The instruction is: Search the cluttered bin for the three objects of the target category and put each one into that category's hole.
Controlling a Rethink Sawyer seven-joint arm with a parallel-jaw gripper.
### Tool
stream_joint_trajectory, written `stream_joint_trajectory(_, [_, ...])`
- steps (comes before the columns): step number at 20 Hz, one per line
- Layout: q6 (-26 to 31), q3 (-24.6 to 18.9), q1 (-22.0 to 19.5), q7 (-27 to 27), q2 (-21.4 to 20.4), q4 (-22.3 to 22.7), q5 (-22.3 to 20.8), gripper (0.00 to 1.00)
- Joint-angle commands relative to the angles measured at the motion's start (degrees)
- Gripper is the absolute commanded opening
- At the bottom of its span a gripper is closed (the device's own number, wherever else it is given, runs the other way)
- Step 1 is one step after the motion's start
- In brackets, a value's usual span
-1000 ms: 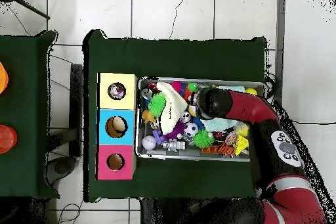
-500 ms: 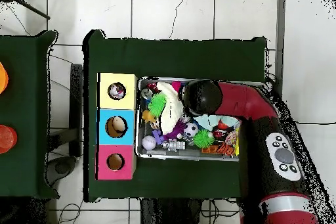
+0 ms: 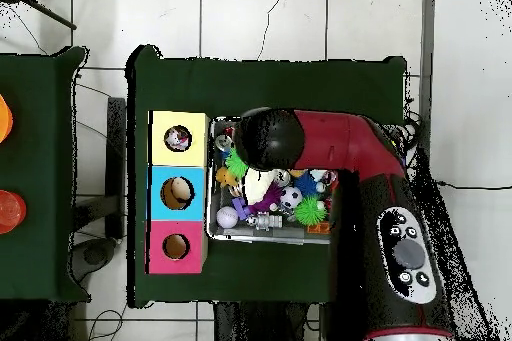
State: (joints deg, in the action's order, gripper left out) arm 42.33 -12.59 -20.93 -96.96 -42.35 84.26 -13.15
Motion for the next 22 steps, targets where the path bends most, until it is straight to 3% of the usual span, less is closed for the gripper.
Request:
stream_joint_trajectory(1, [4.16,2.76,3.67,-10.61,-3.54,7.60,2.06,0.00])
stream_joint_trajectory(15, [1.90,10.24,13.21,-16.74,-8.52,12.76,4.03,0.00])
stream_joint_trajectory(22, [-1.87,11.58,14.55,-15.70,-7.31,13.89,6.11,0.00])
